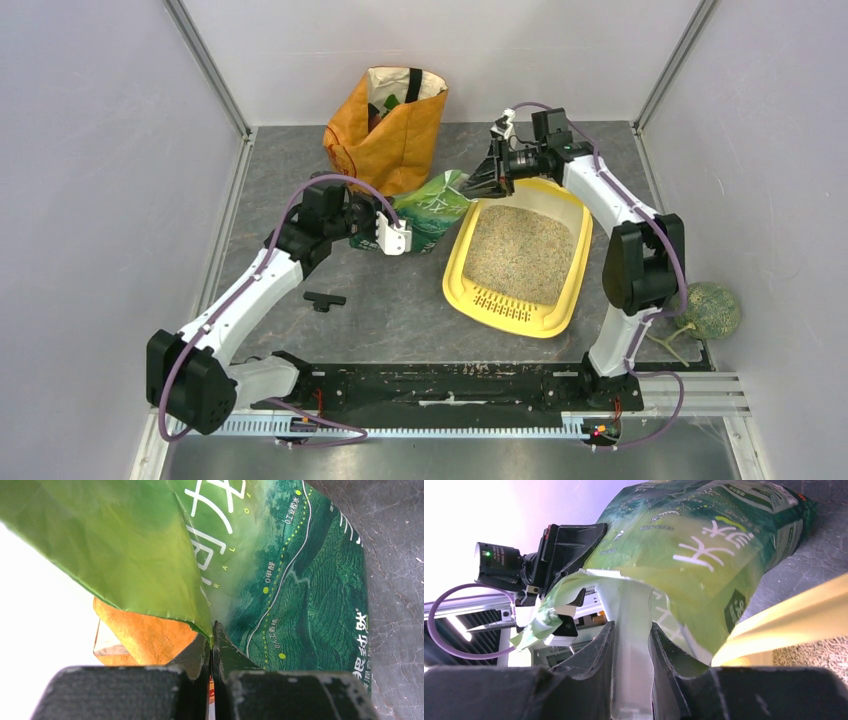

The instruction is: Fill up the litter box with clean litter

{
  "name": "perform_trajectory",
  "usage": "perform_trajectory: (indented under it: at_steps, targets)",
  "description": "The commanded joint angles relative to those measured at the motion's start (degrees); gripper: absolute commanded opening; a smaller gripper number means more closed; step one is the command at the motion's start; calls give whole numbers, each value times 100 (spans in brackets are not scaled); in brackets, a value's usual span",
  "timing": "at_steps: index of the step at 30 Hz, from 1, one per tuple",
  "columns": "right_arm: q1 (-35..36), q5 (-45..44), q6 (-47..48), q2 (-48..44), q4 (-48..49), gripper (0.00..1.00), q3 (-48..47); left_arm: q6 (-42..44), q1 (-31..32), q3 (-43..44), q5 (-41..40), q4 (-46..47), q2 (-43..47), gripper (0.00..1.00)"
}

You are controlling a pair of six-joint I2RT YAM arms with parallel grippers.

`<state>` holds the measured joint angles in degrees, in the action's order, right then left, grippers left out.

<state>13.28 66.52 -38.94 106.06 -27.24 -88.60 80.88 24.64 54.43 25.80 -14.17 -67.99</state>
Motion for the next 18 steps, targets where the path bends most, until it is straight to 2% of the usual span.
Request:
perform_trajectory:
  at_steps: [1,3,7,18]
  targets:
    - [-235,598,383,-558,-619,0,-79,22,-48,476,114,925,62,2]
    - [-121,581,342,-416,-605,0,-126,1,-50,482,116,926,23,2]
    - [-526,530,1247,-615,-1769,0,-335,-29,-114,485,183,946,13,2]
    - [-915,516,1226,-1006,-1800,0,75,-55,-116,511,698,1131,-142,2]
